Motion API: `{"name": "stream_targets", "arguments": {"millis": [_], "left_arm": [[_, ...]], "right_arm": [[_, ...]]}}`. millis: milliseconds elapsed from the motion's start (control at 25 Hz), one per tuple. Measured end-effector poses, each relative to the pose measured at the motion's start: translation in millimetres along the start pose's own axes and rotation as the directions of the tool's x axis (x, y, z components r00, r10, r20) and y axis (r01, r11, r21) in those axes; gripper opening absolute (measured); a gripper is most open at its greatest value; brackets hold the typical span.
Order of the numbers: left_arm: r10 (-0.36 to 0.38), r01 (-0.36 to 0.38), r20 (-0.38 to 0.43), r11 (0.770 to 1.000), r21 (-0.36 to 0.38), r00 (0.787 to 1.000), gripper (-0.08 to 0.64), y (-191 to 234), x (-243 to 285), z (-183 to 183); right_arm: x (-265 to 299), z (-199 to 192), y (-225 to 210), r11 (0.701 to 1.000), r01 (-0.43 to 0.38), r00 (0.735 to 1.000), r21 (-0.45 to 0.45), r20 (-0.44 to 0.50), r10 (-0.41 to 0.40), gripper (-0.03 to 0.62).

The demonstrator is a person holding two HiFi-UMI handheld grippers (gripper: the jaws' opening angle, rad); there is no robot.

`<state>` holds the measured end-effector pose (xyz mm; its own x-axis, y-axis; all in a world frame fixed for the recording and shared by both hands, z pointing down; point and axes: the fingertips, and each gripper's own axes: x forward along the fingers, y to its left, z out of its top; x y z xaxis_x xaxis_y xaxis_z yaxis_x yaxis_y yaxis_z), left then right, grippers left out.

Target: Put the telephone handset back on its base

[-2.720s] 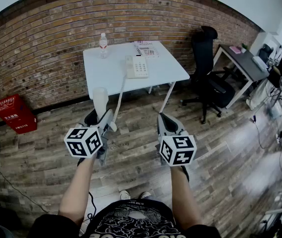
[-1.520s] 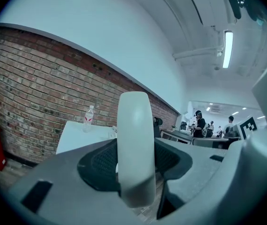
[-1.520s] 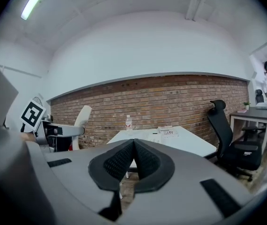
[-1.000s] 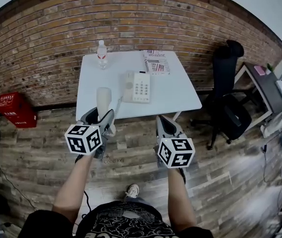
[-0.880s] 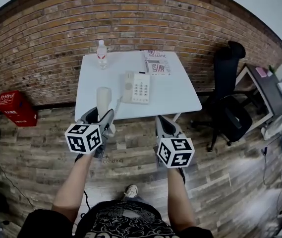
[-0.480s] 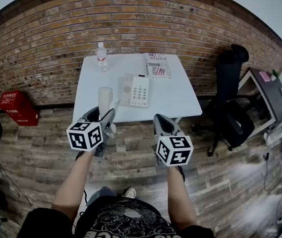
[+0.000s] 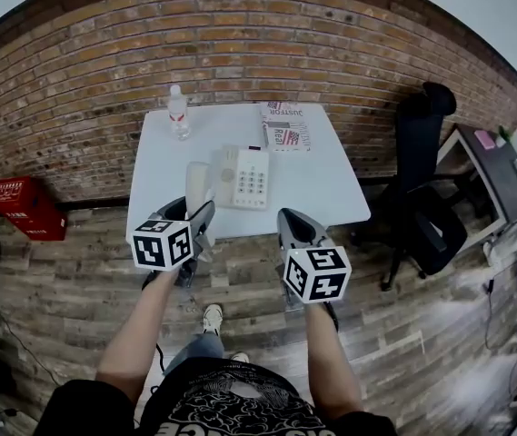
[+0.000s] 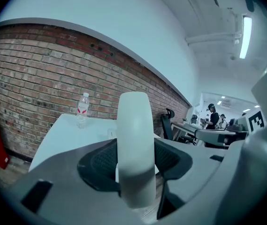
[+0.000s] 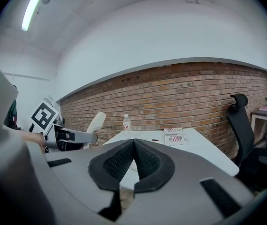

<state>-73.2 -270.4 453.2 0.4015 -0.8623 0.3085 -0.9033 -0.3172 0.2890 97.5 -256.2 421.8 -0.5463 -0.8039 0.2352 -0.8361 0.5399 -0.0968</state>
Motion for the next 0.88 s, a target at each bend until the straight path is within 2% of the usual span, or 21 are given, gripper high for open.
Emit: {"name": "stream_targets", "arguments": {"millis": [360, 880], "left_arm": [[-0.038, 0.032, -0.122, 0.998, -0.051, 0.992, 0.219, 27.7, 75.9, 2.9], [-0.042, 0.006, -0.295, 0.993, -0.121, 0.954, 0.219, 63.8, 153.9, -2.8]], "right_arm": [[54.5, 8.4, -23.8, 1.0, 0.027, 0.999, 0.006, -0.019, -0.027, 0.0], [112.2, 7.9, -38.5, 0.998, 0.057, 0.996, 0.011, -0.07, -0.056, 0.0]]}}
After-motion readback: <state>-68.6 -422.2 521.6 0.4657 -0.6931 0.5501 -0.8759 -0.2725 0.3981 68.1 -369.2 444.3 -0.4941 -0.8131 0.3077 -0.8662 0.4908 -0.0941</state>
